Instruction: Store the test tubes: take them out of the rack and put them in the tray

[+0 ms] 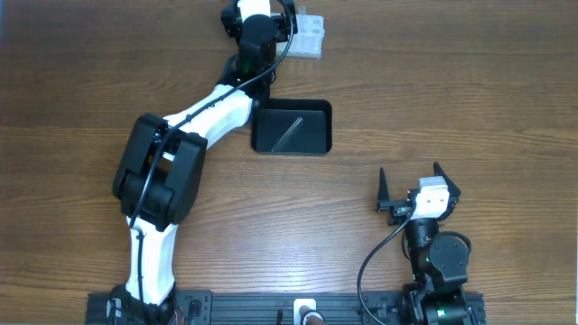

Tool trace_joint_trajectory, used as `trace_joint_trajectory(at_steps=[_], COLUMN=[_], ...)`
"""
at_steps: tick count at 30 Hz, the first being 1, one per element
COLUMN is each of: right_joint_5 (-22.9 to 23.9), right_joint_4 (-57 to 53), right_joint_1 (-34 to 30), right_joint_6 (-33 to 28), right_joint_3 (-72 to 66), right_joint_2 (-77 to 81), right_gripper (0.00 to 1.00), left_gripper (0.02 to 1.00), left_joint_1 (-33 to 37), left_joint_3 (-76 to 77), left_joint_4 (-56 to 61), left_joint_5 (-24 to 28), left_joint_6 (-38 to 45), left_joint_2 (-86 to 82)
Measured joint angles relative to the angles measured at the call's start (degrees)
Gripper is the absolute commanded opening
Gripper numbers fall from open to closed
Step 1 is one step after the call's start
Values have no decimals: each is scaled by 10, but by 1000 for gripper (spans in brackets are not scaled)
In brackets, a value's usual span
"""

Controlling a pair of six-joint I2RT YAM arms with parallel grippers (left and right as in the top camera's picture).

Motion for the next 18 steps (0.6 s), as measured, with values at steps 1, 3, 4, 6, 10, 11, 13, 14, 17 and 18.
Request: trace_joint_trajectory(at_steps=[1, 3, 4, 6, 10, 11, 13, 14, 17, 18], right_joint_5=[0, 0, 0, 0, 0, 0, 0, 0, 0, 0], right_joint_4=[0, 0, 0, 0, 0, 0, 0, 0, 0, 0], right_joint_1=[0, 0, 0, 0, 0, 0, 0, 0, 0, 0], right_joint_6=[0, 0, 0, 0, 0, 0, 0, 0, 0, 0], right_joint_3=[0, 0, 0, 0, 0, 0, 0, 0, 0, 0], right_joint_2=[0, 0, 0, 0, 0, 0, 0, 0, 0, 0], right_gripper=[991, 993, 991, 991, 993, 991, 993, 991, 991, 991], left_gripper=[998, 1000, 996, 998, 998, 998, 996, 998, 996, 998], left_joint_1=[0, 2, 3, 6, 9, 10, 11, 12, 14, 16], left_joint_3=[0, 1, 4, 21, 57, 62, 67, 68, 69, 69], left_joint_4=[2, 3, 3, 2, 2, 2, 4, 6, 9, 11], left_joint_5=[9, 23, 31, 43, 54, 56, 59, 60, 61, 61], left_joint_6=[10, 25, 34, 55, 85, 89, 95, 98, 102, 103], left_joint_2=[4, 10, 14, 32, 64, 69, 76, 78, 82, 83])
